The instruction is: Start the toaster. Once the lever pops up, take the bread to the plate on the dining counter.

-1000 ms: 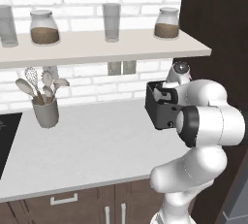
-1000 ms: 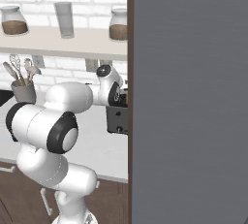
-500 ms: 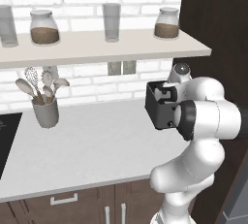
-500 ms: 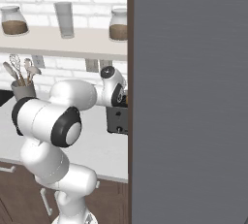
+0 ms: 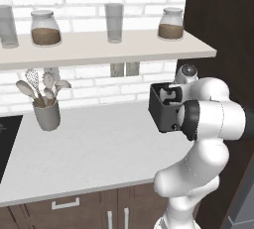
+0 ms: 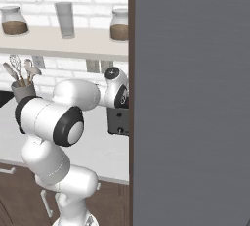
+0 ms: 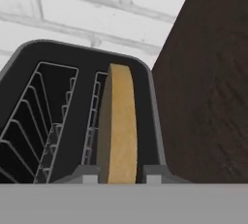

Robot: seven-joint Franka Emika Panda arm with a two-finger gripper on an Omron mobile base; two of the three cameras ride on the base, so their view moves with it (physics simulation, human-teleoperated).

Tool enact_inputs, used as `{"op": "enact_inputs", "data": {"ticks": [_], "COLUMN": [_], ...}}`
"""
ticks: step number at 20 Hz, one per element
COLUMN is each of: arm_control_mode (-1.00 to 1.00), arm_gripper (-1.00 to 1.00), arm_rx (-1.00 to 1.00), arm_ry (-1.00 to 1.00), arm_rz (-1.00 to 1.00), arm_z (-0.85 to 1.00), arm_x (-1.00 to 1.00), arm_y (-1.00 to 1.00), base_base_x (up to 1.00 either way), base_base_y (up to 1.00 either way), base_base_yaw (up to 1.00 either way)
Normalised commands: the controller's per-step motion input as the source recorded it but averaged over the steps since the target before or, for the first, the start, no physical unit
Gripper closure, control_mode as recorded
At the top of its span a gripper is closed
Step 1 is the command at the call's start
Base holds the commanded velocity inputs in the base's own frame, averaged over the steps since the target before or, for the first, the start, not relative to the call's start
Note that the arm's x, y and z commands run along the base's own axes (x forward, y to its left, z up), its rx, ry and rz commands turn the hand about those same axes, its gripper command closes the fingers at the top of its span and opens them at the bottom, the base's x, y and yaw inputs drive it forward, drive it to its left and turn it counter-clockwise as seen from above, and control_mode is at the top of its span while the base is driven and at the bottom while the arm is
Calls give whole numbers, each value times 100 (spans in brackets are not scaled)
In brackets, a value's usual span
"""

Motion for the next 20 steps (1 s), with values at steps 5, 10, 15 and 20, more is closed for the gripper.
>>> {"op": "enact_inputs", "data": {"ticks": [5,10,15,20], "arm_control_mode": [-100,-100,-100,-100], "arm_gripper": [100,100,100,100], "arm_rx": [0,2,13,16], "arm_ry": [0,0,-12,-19], "arm_rz": [0,0,0,0], "arm_z": [-5,0,8,24], "arm_x": [6,3,0,0], "arm_y": [-12,-19,-29,-26], "base_base_x": [0,0,0,0], "base_base_y": [0,0,0,0], "base_base_yaw": [0,0,0,0]}}
